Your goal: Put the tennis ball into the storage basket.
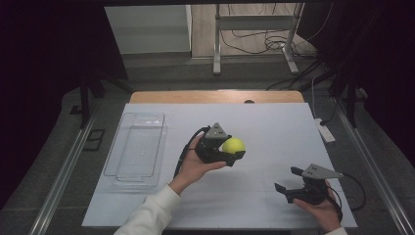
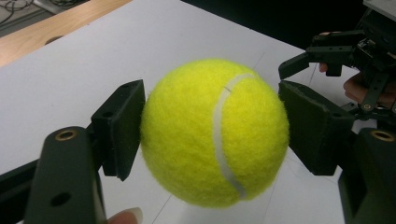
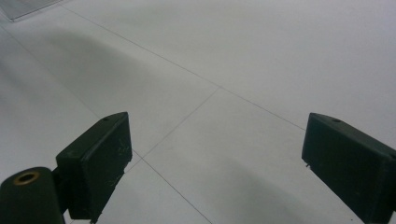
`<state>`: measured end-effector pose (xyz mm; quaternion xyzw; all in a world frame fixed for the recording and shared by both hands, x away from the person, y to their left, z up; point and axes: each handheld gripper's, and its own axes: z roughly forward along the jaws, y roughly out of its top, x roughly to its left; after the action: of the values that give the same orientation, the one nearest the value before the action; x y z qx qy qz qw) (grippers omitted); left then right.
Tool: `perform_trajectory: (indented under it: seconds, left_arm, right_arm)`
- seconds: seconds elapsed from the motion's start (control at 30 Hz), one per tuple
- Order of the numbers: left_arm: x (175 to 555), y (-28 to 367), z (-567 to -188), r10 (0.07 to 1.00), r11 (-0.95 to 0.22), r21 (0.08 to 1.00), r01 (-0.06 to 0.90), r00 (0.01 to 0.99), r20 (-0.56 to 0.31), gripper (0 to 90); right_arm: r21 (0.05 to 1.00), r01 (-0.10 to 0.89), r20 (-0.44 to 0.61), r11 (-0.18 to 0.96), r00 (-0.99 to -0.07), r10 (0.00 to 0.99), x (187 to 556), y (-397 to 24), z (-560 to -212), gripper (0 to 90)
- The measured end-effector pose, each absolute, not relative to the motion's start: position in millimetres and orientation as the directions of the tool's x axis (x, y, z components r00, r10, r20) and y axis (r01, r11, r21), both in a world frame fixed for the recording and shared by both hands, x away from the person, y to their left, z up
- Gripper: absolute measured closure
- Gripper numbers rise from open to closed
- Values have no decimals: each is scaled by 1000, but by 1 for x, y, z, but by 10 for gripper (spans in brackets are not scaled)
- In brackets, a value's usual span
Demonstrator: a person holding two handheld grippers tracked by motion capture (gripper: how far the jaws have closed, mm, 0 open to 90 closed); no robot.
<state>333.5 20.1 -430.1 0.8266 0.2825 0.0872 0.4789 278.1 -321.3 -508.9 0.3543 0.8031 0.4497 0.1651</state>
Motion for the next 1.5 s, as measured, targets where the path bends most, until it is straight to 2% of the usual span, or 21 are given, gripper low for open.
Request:
perform_trajectory:
  seconds: [1.5]
  left_arm:
    - [337,83,-409,646,-263,881,393,750,-142,280]
  right_arm:
    - [847,407,51,341,-702,710,277,-321,-507,89]
